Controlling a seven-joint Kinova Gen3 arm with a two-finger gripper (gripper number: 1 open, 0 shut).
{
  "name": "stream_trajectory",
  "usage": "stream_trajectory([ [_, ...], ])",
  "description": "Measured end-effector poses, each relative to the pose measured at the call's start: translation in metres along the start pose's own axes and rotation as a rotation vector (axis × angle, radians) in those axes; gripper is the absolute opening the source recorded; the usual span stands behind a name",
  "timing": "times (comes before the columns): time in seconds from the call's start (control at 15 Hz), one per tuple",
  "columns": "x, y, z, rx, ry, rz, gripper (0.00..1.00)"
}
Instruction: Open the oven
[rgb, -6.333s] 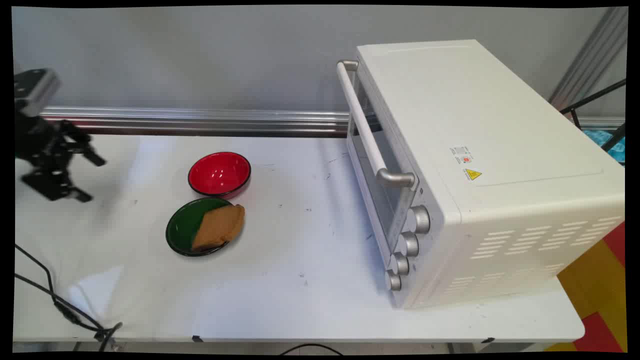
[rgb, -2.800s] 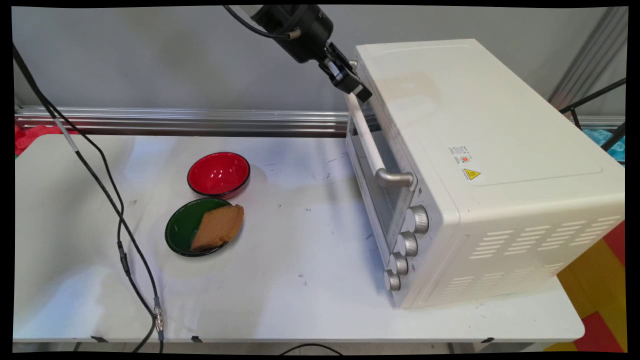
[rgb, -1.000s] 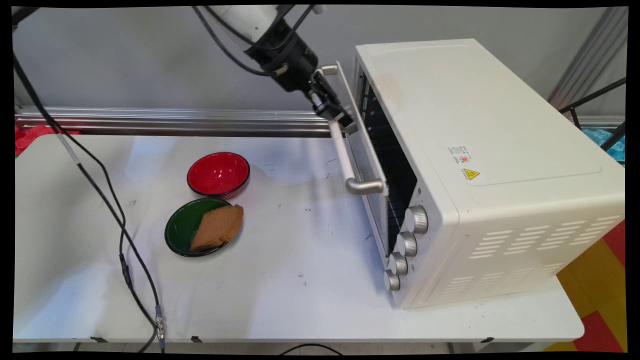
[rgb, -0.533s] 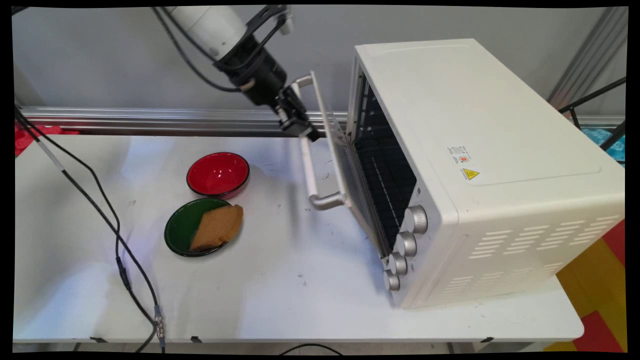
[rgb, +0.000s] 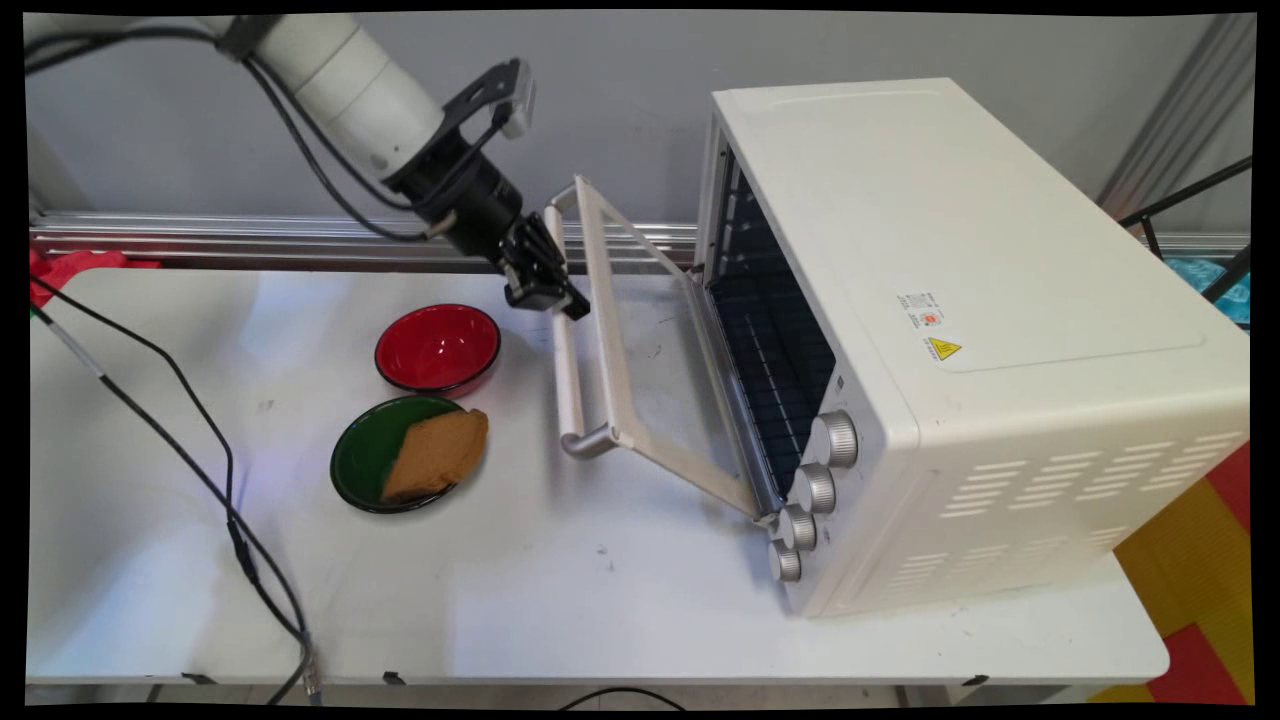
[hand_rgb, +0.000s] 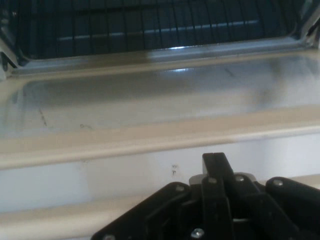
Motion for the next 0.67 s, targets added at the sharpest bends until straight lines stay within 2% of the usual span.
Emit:
stream_trajectory([
  [0.4,-0.028,-0.003,0.035,-0.002,0.034,0.044,0.00],
  [0.67,-0.046,-0.007,0.047,0.004,0.039,0.056,0.00],
])
